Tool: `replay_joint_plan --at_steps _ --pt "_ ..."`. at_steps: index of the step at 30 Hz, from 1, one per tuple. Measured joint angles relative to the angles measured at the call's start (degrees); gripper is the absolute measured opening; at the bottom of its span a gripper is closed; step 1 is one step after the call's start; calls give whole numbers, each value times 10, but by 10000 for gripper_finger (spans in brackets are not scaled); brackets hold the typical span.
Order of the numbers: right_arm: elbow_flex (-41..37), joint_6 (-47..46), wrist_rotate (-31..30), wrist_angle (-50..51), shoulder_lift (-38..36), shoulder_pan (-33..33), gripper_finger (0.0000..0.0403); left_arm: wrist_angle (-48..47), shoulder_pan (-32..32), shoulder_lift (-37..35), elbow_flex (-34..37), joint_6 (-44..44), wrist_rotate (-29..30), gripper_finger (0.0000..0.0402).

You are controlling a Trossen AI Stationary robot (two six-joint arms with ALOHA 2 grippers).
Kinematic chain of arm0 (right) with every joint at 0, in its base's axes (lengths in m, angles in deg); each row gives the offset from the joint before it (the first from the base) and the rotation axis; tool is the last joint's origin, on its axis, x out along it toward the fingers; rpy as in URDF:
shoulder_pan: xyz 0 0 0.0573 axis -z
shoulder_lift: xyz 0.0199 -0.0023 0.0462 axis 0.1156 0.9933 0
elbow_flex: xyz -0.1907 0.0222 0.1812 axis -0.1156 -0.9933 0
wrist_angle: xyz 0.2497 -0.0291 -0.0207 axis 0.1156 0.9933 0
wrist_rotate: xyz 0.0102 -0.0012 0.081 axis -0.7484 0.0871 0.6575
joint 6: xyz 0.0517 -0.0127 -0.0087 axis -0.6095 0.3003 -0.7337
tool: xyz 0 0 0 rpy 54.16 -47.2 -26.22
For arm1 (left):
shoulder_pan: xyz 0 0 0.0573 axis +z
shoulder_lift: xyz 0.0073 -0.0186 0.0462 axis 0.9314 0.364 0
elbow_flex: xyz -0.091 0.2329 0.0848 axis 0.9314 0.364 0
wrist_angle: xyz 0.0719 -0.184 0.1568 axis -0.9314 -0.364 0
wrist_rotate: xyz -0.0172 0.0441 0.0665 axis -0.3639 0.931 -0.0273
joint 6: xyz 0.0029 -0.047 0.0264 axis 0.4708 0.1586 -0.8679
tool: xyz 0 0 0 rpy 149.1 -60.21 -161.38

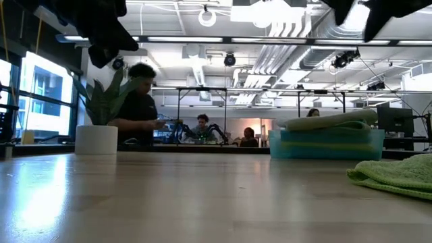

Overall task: Fold microfiber towels
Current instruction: Fold the light green microfiber cloth

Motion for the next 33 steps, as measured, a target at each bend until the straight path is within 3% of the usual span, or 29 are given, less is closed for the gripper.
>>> replay_joint_plan --at_steps 5,14,18,27,33 --pt "0 22 35 -53 36 -65 196 65 -44 28 0 29 -39 35" --pt "0 16 33 -136 76 -140 196 169 -132 110 0 68 -44 162" --pt "0 16 32 -145 96 -172 196 252 -173 167 0 108 -26 199" --pt "0 -80 62 -83 123 -237 196 467 -257 265 0 158 20 205" --pt "0 -44 66 -89 144 -244 196 497 -304 287 0 188 89 203"
